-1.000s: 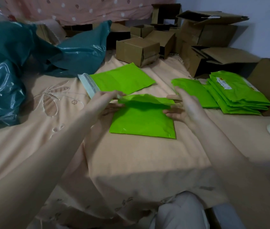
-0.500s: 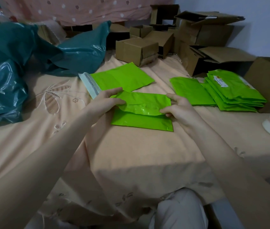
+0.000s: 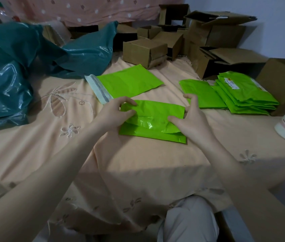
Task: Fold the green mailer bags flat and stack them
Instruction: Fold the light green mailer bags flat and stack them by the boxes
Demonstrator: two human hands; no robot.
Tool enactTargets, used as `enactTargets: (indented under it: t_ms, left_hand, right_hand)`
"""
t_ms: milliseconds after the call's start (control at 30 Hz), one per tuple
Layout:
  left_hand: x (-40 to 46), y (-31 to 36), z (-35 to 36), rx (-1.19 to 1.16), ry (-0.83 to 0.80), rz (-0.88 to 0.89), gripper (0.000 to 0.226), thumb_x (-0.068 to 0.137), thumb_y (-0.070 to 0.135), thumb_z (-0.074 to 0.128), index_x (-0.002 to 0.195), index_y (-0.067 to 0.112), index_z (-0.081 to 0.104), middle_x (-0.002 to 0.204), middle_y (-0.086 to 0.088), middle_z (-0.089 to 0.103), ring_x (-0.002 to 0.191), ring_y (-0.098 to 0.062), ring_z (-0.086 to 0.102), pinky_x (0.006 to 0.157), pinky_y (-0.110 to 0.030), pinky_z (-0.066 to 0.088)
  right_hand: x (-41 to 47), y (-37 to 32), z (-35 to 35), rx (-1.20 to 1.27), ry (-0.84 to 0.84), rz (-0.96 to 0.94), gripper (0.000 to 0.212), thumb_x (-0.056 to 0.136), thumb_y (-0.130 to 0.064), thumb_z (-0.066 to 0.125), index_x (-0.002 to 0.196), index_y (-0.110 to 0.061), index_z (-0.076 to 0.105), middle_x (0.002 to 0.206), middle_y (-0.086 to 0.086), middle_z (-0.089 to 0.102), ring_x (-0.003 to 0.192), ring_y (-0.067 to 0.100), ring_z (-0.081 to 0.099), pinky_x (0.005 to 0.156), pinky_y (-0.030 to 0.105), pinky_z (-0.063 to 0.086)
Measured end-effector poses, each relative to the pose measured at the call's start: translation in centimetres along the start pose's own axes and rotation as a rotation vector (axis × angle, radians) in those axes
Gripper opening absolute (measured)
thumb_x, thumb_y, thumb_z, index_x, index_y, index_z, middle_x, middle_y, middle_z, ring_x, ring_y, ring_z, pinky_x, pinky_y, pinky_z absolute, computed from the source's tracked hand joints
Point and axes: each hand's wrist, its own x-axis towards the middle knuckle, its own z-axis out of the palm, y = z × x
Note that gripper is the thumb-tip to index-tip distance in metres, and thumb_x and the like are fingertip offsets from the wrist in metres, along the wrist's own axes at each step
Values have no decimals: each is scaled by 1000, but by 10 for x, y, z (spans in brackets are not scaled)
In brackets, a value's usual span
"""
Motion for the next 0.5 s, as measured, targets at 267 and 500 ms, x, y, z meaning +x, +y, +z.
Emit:
enactTargets:
  t_ms: [267,500]
  left_hand:
    - [-9,4,6,-110,2,-43,12,83,19,65,92,28,68,65,4,46,62,-10,40,57,-22,34]
    - [4,-1,11,-137,93,-9,17,90,22,59,101,23,71,88,4,65,81,-6,52,66,-11,39]
  right_hand:
    - [-10,18,7,125,30,23,49,63,-36,58,97,-45,24,67,-4,53,80,32,61,78,55,49]
    - [18,14,15,59,97,-41,50,74,-30,64,111,-26,30,68,-14,42,88,35,60,81,51,48]
